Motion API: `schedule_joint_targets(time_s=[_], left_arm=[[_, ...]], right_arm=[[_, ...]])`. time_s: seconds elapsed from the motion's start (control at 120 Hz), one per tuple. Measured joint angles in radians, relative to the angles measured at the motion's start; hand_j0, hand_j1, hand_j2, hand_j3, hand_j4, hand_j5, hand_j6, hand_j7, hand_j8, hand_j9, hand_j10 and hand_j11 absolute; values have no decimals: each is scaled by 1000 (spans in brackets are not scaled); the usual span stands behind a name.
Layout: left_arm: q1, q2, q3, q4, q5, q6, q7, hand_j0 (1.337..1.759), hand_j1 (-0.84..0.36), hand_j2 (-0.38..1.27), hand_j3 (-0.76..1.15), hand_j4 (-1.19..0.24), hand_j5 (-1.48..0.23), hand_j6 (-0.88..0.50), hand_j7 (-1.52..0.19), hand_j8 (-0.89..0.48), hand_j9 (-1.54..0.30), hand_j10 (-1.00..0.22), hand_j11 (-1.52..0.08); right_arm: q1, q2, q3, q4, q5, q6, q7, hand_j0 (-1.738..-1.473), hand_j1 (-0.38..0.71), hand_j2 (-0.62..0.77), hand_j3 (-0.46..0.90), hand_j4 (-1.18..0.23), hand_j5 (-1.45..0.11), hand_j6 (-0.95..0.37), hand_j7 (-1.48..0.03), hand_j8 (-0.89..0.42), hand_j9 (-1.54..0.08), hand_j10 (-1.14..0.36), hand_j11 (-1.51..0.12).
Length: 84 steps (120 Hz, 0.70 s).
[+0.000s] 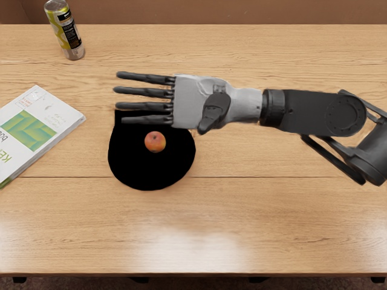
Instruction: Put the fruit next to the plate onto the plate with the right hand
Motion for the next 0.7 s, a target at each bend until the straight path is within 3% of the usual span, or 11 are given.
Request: schedule_joint_targets(time_s=[0.2,0.375,0.7], left_arm=[[0,0,0,0,0,0,0,1658,332,3,0,-15,-19,-15,-19,-15,-19,-15,-19],[-1,0,0,0,0,0,0,1658,332,3,0,-15,-19,-15,-19,-15,-19,-15,-19],[-18,0,0,0,0,0,0,1658,332,3,0,-15,-19,-15,-19,-15,-19,-15,-19]], right_arm=[[-73,-168,-34,-7,56,7,0,-1658,-348,1,0,0,-1,1,-2,1,-1,0,-2],[-84,-281,-47,-21,66,8,0,-1658,-349,1,0,0,0,2,-1,2,-1,1,-1],[-190,-322,-45,-73,73,8,0,-1658,-349,1,0,0,0,4,0,3,0,2,0]])
